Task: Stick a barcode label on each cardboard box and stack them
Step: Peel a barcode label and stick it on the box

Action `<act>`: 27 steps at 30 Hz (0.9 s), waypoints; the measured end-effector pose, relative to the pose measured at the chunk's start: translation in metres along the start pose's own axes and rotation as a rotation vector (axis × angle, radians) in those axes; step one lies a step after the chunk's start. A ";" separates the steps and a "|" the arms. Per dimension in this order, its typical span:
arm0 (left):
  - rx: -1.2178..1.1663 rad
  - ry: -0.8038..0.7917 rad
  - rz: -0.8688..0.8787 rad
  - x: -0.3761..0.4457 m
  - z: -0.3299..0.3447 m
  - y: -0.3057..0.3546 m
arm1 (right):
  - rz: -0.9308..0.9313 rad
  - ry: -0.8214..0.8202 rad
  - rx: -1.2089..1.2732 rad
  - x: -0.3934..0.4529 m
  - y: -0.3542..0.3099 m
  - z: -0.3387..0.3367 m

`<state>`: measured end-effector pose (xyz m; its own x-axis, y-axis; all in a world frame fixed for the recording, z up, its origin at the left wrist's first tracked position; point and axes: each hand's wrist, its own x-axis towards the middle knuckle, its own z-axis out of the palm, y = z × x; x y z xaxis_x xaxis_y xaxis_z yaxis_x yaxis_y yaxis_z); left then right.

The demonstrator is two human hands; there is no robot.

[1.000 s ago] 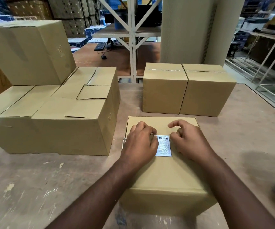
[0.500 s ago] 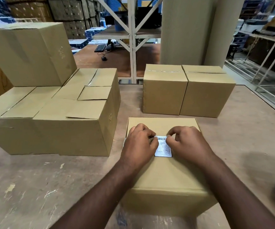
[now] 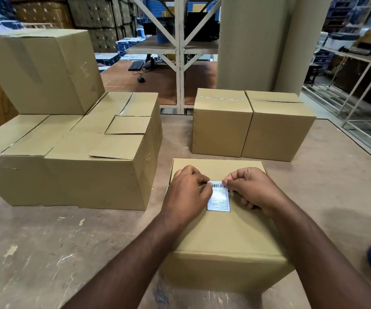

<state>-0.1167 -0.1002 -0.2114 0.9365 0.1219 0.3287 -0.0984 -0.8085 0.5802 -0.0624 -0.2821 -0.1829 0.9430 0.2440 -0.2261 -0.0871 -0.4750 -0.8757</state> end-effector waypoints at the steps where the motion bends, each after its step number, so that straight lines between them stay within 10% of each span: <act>1: -0.032 -0.001 -0.009 0.000 -0.001 0.000 | -0.006 -0.001 0.053 -0.002 0.000 0.000; 12: -0.767 -0.041 -0.201 0.002 -0.009 -0.001 | -0.244 -0.016 0.160 -0.018 0.005 -0.003; 23: -0.766 -0.030 -0.195 -0.003 -0.010 0.000 | -0.269 0.119 0.556 -0.021 0.009 -0.016; 27: -0.795 -0.053 -0.198 -0.003 -0.016 0.006 | -0.576 0.187 0.375 -0.029 0.003 -0.019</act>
<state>-0.1253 -0.0960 -0.1965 0.9744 0.1757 0.1405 -0.1199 -0.1231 0.9851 -0.0836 -0.3067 -0.1707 0.9086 0.2039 0.3646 0.3691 0.0170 -0.9293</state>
